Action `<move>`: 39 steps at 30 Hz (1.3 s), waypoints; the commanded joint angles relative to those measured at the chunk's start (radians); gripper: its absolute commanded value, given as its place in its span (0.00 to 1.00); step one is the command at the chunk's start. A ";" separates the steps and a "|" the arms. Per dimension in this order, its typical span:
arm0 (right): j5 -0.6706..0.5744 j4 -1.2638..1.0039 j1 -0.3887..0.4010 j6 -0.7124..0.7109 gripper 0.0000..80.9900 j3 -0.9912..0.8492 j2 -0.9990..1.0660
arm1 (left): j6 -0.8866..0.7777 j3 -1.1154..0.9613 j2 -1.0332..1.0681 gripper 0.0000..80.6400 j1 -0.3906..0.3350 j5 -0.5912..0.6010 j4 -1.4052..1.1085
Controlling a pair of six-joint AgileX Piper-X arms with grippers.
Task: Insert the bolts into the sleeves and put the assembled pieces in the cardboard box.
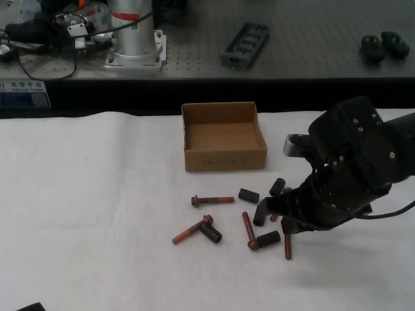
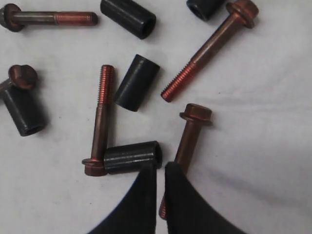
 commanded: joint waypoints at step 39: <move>0.064 0.098 0.003 0.025 0.33 -0.113 0.075 | -0.005 -0.011 0.000 0.51 0.000 -0.047 -0.006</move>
